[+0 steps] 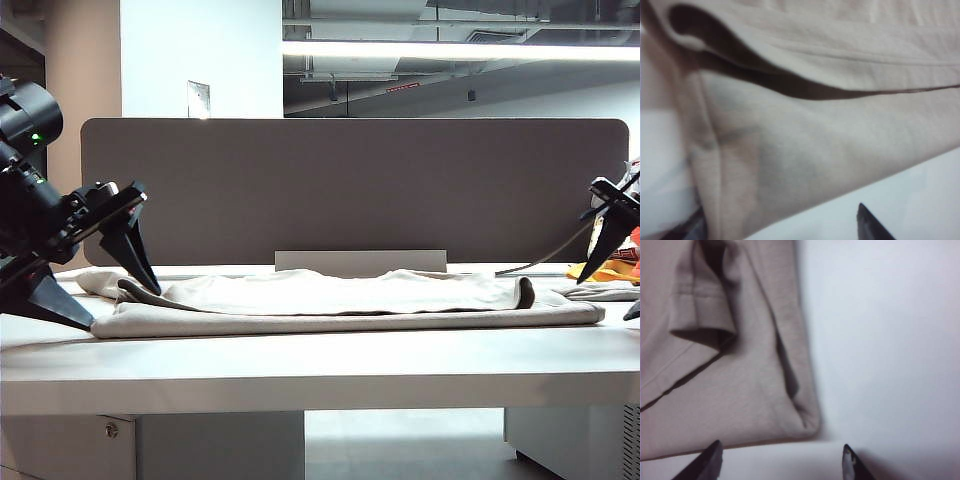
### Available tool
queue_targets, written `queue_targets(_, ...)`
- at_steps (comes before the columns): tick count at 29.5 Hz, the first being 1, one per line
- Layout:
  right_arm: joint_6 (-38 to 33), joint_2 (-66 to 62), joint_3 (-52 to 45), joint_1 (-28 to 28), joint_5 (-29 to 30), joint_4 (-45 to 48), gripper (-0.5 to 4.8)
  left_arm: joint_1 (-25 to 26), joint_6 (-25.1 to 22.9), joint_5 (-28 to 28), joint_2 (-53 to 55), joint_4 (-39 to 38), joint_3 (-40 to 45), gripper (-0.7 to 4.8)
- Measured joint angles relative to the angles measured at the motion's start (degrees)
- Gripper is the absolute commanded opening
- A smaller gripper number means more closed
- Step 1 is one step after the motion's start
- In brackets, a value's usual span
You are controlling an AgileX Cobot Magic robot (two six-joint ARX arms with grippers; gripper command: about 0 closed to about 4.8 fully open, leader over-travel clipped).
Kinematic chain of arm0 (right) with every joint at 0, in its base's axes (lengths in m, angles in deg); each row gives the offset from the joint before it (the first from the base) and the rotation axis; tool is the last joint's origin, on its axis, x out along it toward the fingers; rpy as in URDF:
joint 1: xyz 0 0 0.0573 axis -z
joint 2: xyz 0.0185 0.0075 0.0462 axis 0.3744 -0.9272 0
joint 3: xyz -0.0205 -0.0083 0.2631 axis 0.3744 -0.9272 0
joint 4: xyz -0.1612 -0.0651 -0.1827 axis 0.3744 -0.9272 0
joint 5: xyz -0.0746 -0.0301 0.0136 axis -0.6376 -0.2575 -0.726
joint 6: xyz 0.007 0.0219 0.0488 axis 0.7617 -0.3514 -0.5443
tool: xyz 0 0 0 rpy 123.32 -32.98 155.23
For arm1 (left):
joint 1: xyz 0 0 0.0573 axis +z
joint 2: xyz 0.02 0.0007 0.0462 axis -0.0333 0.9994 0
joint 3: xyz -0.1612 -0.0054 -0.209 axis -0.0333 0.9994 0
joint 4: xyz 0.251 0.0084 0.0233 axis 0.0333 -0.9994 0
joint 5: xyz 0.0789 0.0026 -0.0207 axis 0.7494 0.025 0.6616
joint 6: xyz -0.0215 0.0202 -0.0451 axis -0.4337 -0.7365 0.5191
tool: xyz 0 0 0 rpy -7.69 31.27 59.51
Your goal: Fold the bottom side of the T-shirt horizontally towards the center, about one-third of the way, then fold the sleeve back towards the center, creating a straight line along the edge of the T-shirt, and finally fold the bottom of the T-shirt up towards the top, creating a neat rectangle.
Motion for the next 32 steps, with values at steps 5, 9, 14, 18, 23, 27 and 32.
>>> queue_targets(5, 0.0, 0.0, 0.0, -1.81, -3.17, -0.02, 3.01, -0.81, 0.48, 0.04, 0.79, 0.04, -0.02, 3.63)
queue_targets(9, 0.04, 0.0, 0.0, -2.89, -5.05, 0.37, 3.01, -0.72, 1.16, -1.05, 2.32, 1.51, -0.52, 3.62)
queue_targets(14, 0.02, -0.02, 0.0, -3.26, -6.56, 0.42, 2.98, -0.7, 1.14, -2.25, 3.58, 2.75, -0.92, 3.62)
queue_targets(18, 0.02, -0.13, 0.0, -3.26, -7.48, 0.44, 2.51, -0.72, 1.09, -2.27, 3.65, 2.89, -0.96, 2.98)
queue_targets(23, 0.04, -0.83, 0.07, -3.23, -7.34, 1.68, 2.25, -0.57, 0.83, -1.16, 4.07, 2.64, -0.87, 1.98)
queue_targets(27, 0.04, -1.7, 0.13, -3.23, -7.3, 2.4, 0.8, -0.59, 0.04, -0.92, 4.2, 2.4, -0.85, 1.15)
queue_targets(32, 0.07, -2.16, 0.11, -3.26, -7.37, 2.25, -0.07, -0.63, -0.77, -0.87, 4.31, 1.79, -0.61, 0.09)
